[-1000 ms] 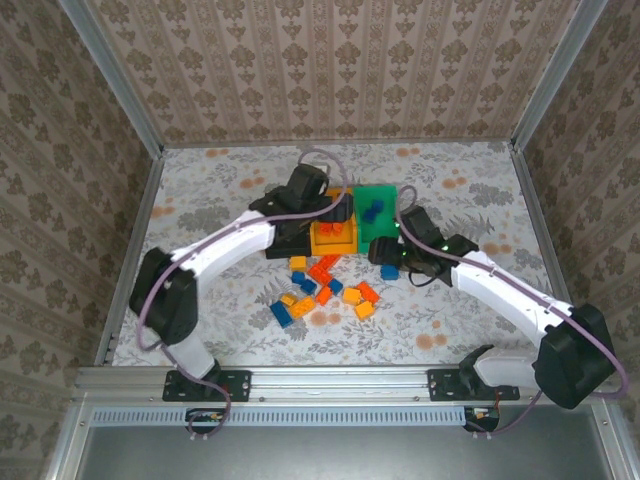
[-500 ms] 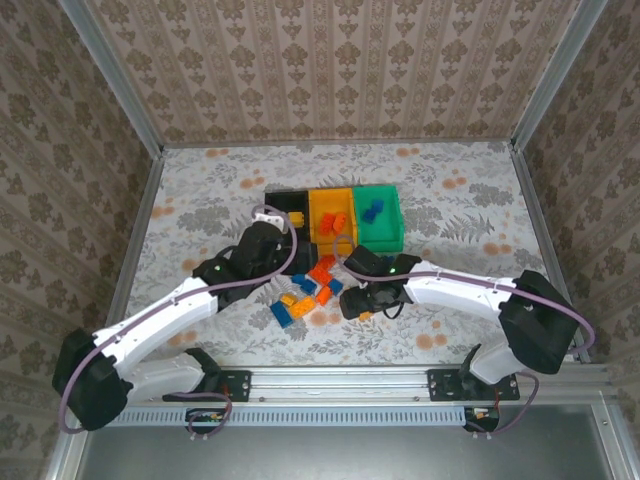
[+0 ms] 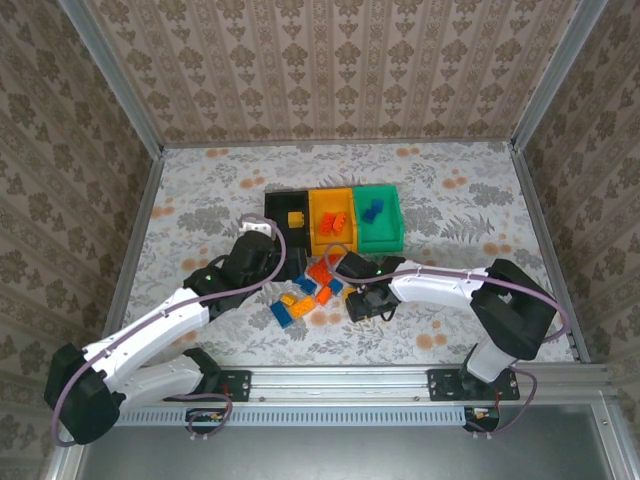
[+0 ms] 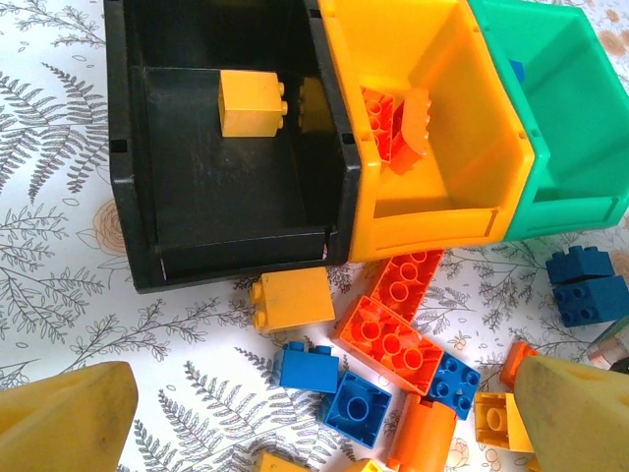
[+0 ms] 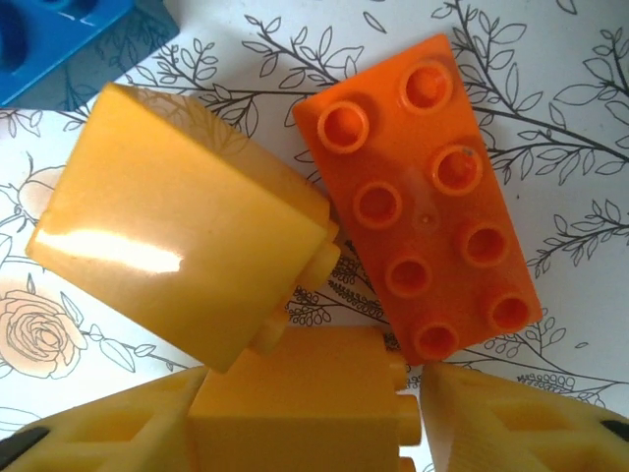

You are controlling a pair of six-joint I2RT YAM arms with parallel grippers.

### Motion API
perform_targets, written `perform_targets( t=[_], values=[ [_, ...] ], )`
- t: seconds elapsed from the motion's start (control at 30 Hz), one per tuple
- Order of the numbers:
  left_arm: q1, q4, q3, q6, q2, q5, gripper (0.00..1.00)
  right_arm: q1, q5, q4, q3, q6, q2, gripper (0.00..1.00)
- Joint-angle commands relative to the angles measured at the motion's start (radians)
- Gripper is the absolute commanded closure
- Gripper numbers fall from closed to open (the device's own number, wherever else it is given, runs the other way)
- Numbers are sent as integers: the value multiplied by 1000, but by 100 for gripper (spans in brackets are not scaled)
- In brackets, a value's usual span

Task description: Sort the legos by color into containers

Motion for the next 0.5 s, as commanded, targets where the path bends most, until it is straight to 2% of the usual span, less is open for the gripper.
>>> perform_targets(
  t=[0.0,0.17,0.33,0.47],
  values=[
    [10,-33,-19,-16,-12,-19,0,8,24,-11,19,1,-4,51],
    [16,-36,-24,-16,-15,-22,0,9,-7,-53,25,-13,-78,63],
    [32,-46,-55,-24,-40,-27,0,9,-26,-122,130,-52,-167,63],
    [44,-65,-89,-46,-75,-25,0,0,-20,-106,317,-93,-86,63]
  ],
)
